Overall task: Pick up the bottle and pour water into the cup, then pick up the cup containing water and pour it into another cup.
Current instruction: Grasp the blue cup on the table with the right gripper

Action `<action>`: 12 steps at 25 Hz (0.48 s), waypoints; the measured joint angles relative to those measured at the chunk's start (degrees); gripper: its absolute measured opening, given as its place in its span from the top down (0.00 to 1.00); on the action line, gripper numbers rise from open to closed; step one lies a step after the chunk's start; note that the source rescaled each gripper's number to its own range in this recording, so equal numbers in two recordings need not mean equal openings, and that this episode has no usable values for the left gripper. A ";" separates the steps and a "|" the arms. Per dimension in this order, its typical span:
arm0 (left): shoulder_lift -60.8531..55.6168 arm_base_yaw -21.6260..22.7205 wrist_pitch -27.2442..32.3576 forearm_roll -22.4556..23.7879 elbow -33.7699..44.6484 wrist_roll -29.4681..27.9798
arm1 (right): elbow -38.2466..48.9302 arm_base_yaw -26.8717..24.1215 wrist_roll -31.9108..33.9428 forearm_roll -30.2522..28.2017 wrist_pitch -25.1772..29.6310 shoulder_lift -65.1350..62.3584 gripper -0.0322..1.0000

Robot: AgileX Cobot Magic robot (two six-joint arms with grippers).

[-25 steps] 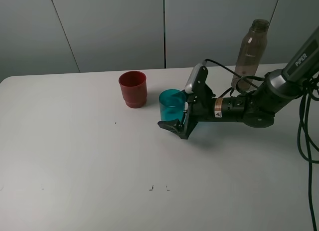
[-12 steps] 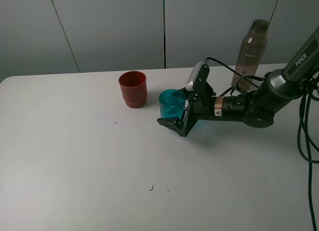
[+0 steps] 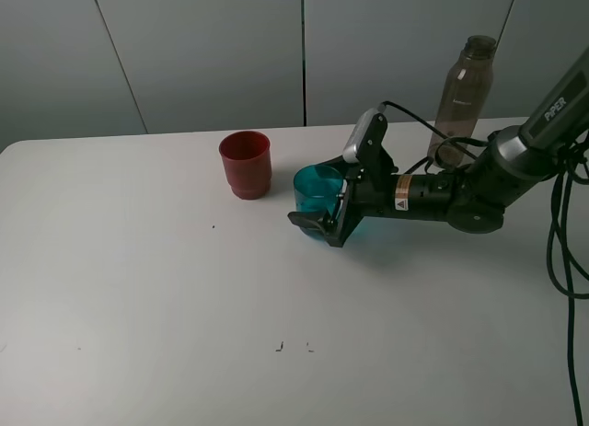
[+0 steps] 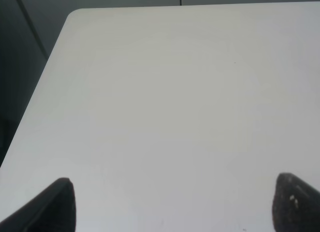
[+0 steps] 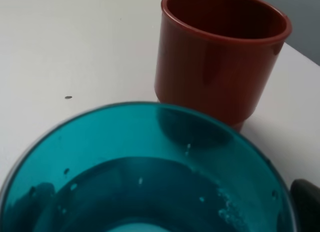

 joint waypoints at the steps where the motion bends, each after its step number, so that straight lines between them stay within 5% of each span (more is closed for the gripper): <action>1: 0.00 0.00 0.00 0.00 0.00 0.00 | -0.10 0.00 0.00 0.00 0.00 0.00 0.00; 6: 0.00 0.00 0.00 0.00 0.00 0.00 | -0.10 0.00 0.00 0.00 0.00 0.11 0.01; 7: 0.00 0.00 0.00 0.00 0.00 0.00 | -0.10 0.00 0.00 0.00 -0.04 0.11 0.08; 8: 0.00 0.00 0.00 0.00 0.00 0.00 | -0.10 0.00 0.11 0.00 -0.13 0.11 0.20; 10: 0.00 0.00 0.00 0.00 0.00 0.00 | -0.10 0.00 0.11 -0.39 -0.13 0.11 0.71; 11: 0.00 0.00 0.00 0.00 0.00 0.00 | -0.10 0.09 0.07 -0.39 -0.13 0.11 0.88; 12: 0.00 0.00 0.00 0.00 0.00 0.00 | -0.10 0.09 0.19 -0.27 0.01 0.11 0.87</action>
